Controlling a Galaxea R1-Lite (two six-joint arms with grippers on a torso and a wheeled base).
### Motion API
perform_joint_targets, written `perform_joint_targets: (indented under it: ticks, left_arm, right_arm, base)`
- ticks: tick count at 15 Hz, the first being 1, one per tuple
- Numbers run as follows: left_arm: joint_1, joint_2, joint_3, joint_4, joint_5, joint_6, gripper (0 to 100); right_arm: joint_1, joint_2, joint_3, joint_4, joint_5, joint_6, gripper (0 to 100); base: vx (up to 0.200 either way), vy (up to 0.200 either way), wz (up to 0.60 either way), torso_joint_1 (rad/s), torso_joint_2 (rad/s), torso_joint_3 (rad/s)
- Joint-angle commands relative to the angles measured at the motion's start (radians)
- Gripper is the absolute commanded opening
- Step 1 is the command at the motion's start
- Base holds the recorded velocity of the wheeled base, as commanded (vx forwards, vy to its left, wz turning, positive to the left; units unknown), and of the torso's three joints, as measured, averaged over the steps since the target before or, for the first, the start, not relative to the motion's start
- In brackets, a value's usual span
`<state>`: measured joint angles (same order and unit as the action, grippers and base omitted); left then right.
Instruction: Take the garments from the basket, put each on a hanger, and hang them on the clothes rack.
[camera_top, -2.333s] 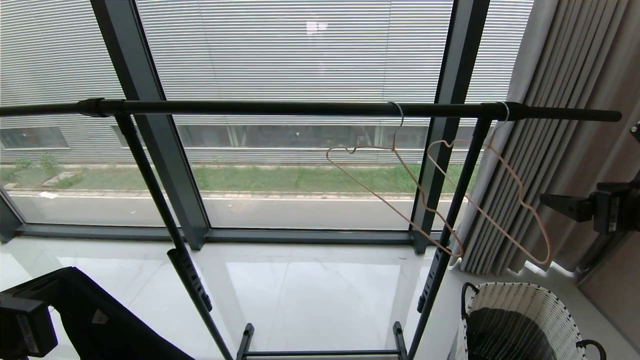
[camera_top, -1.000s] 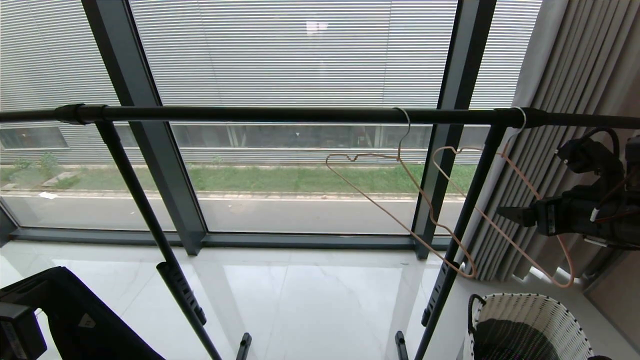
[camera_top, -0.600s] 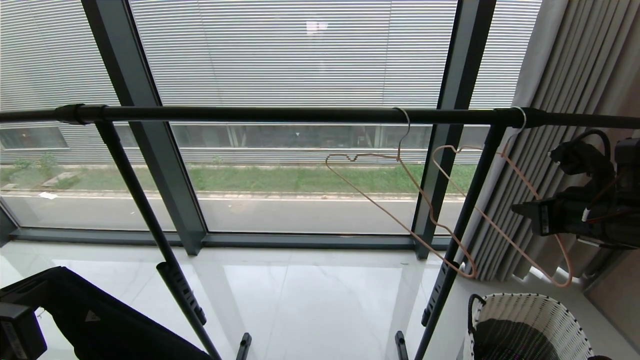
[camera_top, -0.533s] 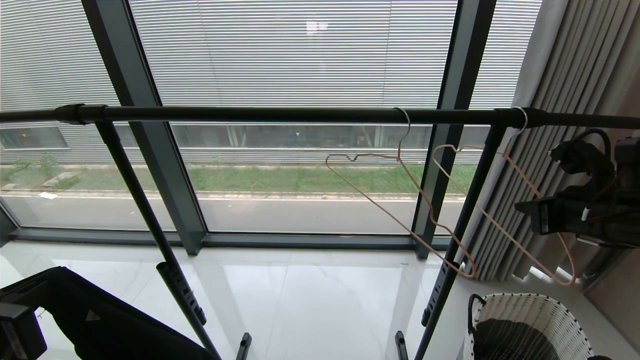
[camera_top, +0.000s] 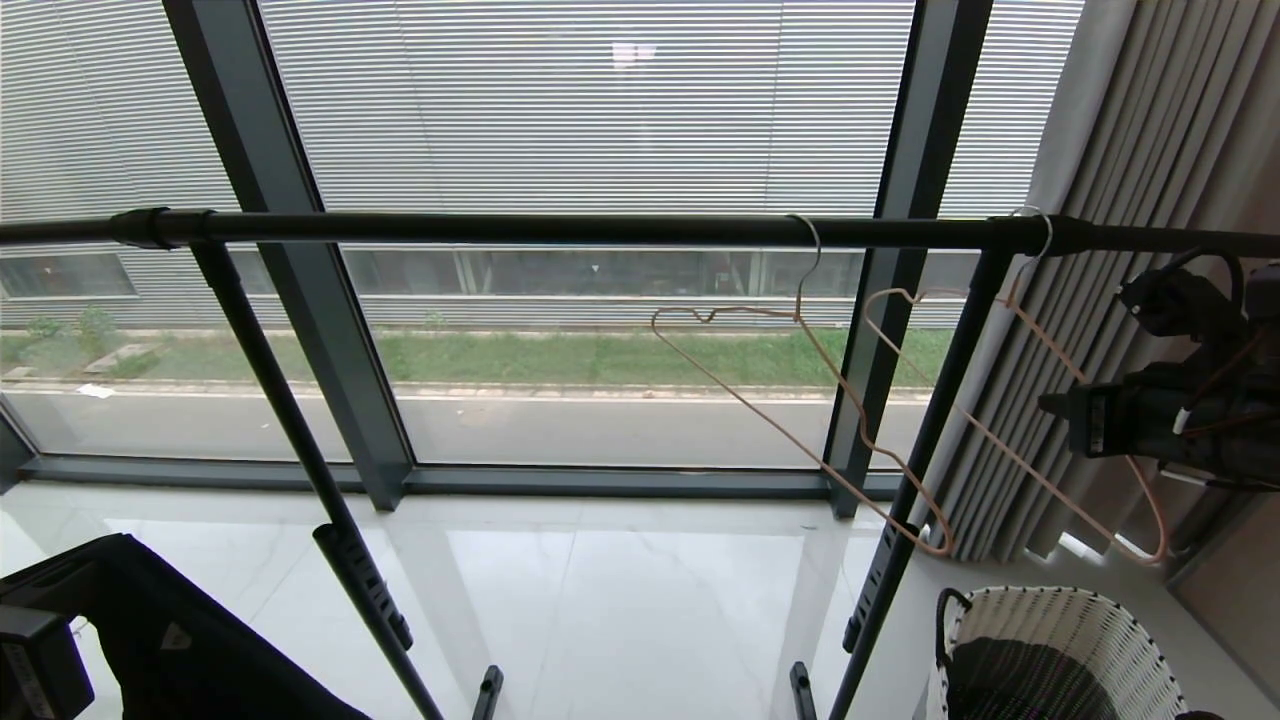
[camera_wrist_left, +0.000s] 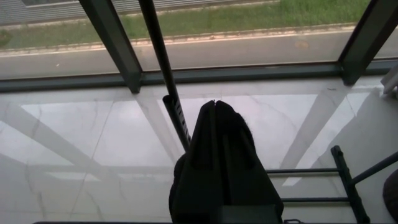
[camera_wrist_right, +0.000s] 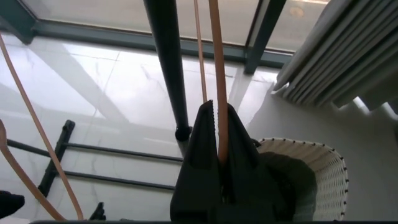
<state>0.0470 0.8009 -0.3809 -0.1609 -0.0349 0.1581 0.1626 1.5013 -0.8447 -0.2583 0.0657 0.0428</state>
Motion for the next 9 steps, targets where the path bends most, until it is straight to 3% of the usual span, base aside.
perform_joint_targets:
  ticks: [1, 9]
  left_arm:
    - [0.001, 0.000, -0.001, 0.000, 0.000, 0.000, 0]
    - [0.001, -0.002, -0.004, 0.000, 0.007, -0.003, 0]
  right_arm:
    - [-0.001, -0.044, 0.003, -0.002, 0.000, 0.011, 0]
    - [-0.012, -0.118, 0.039, -0.048, -0.090, 0.029, 0]
  base:
    - [0.000, 0.000, 0.00, 0.000, 0.00, 0.000]
    - [0.000, 0.000, 0.00, 0.000, 0.00, 0.000]
